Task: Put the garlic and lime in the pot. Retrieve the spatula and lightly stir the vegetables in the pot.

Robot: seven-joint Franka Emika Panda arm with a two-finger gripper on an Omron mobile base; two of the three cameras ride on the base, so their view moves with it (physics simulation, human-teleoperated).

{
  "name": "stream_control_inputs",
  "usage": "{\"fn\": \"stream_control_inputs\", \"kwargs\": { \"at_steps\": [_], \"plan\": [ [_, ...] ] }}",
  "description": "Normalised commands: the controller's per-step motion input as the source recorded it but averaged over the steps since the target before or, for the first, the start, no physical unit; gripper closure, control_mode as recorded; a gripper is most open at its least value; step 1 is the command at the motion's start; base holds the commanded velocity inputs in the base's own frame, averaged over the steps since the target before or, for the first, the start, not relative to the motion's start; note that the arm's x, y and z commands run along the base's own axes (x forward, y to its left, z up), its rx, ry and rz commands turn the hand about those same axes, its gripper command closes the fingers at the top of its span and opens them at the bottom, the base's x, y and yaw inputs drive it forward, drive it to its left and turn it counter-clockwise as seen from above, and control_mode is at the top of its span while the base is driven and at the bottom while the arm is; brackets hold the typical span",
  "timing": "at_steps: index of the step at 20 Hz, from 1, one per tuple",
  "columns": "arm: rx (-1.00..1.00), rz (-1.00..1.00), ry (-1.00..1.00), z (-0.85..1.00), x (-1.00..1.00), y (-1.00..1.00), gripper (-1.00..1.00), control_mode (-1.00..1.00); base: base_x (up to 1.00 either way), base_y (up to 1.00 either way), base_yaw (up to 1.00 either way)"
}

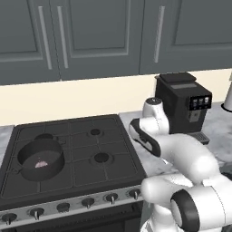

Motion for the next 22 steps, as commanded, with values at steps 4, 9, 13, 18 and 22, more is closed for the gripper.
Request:
{"fn": "stream_control_inputs", "kwargs": {
  "at_steps": [4,9,13,18,22],
  "plan": [
    [0.0,-0.07,0.0,-0.15,0.77,-0.04,-1.0,-1.0,0.0,0.0,0.0],
    [0.01,-0.09,-0.01,0.0,0.51,-0.58,-1.0,-1.0,0.0,0.0,0.0],
    [0.02,-0.19,0.0,-0.1,0.03,-0.7,-1.0,-1.0,0.0,0.0,0.0],
    [0.01,-0.25,0.0,-0.34,-0.06,-0.5,-1.0,-1.0,0.0,0.0,0.0],
    [0.0,-0.23,0.0,-0.04,0.06,-0.27,-1.0,-1.0,0.0,0.0,0.0]
  ]
}}
